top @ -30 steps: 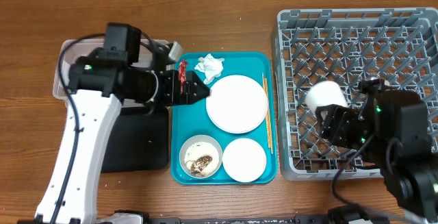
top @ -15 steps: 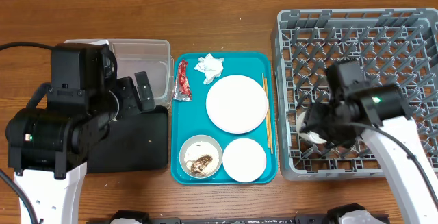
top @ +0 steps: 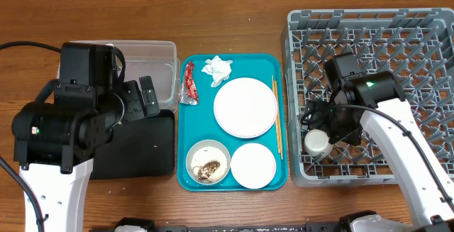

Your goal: Sort waste into correct bins and load items into the dishwasher

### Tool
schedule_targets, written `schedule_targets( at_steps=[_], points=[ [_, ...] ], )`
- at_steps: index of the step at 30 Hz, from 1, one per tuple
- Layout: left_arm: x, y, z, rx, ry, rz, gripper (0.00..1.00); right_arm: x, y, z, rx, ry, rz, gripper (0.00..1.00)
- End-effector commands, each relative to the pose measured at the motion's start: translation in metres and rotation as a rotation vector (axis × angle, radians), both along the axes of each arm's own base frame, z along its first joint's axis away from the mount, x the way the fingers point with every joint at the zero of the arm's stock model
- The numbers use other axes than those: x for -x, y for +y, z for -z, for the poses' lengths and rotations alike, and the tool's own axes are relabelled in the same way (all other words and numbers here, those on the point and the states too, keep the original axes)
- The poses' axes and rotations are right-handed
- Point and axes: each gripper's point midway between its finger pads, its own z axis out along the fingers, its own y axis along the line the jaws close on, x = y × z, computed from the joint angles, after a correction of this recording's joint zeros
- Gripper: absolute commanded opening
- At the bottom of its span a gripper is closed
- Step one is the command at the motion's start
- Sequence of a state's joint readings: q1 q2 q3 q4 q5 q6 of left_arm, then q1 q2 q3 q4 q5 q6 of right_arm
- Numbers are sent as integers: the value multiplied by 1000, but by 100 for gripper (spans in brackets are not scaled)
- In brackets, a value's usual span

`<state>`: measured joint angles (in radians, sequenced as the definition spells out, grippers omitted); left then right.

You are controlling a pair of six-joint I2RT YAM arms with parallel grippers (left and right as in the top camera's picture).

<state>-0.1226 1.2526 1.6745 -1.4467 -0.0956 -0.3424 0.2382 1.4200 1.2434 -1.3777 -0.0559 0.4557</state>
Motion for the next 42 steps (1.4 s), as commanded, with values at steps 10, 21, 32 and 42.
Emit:
schedule_targets(
  at_steps=[10,21,32,42],
  points=[
    [-1,4,-3,-6,-9,-27,100,25,108,-58,-213,-277,-508,76],
    [-1,4,-3,-6,-9,-27,100,20,130,40,68,-114,-574,70],
    [-1,4,-3,-6,-9,-27,100,16,130,85,141,0,-713,68],
    [-1,4,-3,-6,-9,-27,100,22,126,109,159,75,-800,58]
  ],
)
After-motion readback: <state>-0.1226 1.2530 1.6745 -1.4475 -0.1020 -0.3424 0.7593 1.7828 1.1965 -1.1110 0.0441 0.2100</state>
